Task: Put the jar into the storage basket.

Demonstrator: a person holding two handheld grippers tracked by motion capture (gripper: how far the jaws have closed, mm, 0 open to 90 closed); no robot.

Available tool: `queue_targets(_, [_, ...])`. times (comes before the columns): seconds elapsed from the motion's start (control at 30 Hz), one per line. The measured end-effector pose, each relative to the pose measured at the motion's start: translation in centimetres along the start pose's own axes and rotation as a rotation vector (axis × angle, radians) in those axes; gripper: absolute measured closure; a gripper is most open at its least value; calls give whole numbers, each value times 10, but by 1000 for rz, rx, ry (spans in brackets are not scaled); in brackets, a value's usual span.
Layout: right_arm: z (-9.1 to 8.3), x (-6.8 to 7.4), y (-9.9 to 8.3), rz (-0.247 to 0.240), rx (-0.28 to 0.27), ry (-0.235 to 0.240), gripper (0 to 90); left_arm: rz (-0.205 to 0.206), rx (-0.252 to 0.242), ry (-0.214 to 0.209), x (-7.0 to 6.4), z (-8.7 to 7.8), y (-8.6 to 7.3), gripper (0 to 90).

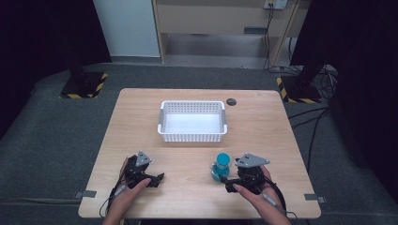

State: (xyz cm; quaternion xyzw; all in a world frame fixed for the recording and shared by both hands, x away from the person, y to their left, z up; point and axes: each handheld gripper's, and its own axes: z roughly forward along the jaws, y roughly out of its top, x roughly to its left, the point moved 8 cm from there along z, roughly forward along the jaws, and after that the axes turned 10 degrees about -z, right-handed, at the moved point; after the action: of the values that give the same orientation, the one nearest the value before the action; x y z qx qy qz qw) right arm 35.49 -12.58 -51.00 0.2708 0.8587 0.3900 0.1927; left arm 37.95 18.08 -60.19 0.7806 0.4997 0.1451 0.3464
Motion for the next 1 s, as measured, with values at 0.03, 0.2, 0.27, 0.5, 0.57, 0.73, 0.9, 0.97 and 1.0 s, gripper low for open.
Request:
queue_targets(0.03, [0,0,1,0,0,-1,145,0,0,0,0,0,0,0])
queue_targets(0.2, [1,-2,6,-1,-9,-8,167,0,0,0,0,0,0,0])
queue_targets(0.27, [2,-2,9,-6,-12,-10,180,0,0,0,0,0,0,0])
queue_targets(0.5, [7,-6,16,-4,-19,-16,226,0,0,0,0,0,0,0])
queue_targets(0.57, [8,-7,17,3,-24,-17,232,0,0,0,0,0,0,0])
queue_targets(0.73, [12,-7,19,-2,-16,-18,251,0,0,0,0,0,0,0])
queue_targets(0.9, [16,-6,22,-14,-20,-21,308,0,0,0,0,0,0,0])
queue_targets(0.97, [17,-6,23,-22,-15,-18,342,0,0,0,0,0,0,0])
queue_targets(1.0, [18,-6,23,-27,-10,-18,353,0,0,0,0,0,0,0])
